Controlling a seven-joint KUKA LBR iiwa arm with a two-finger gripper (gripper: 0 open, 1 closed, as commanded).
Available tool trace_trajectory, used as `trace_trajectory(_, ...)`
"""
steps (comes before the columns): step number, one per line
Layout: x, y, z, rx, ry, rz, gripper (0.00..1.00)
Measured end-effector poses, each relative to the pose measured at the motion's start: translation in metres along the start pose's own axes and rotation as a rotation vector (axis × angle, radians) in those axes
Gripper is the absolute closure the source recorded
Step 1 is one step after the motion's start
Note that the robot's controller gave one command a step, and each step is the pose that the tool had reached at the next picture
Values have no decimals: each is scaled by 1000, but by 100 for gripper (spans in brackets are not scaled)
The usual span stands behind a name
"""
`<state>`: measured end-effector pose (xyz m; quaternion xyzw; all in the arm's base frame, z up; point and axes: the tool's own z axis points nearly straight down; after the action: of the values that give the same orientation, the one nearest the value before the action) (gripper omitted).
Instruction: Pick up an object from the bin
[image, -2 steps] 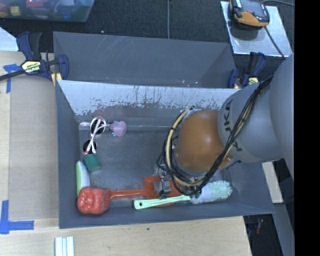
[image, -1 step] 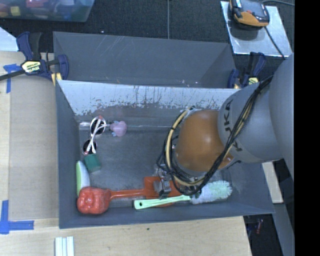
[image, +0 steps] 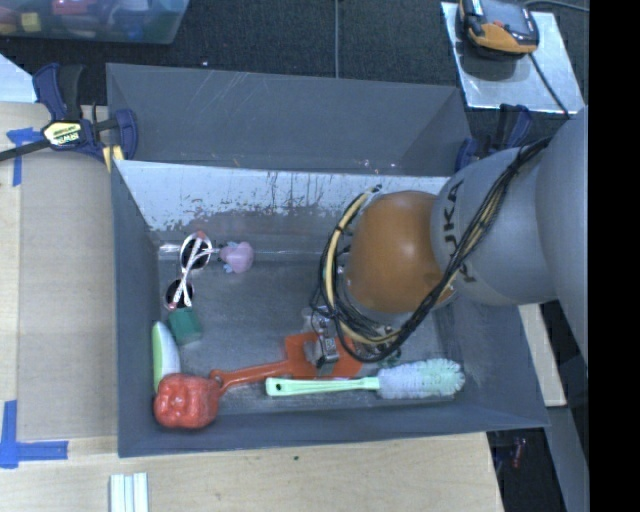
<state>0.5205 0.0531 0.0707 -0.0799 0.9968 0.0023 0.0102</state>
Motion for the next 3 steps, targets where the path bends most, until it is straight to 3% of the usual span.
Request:
trace_trajectory(1,11,-39,-1,-1,-1,-4,100)
trace_trajectory(2,31,-42,-1,-1,-11,-26,100)
trace_trajectory(3,28,-46,-1,1,-13,18,100)
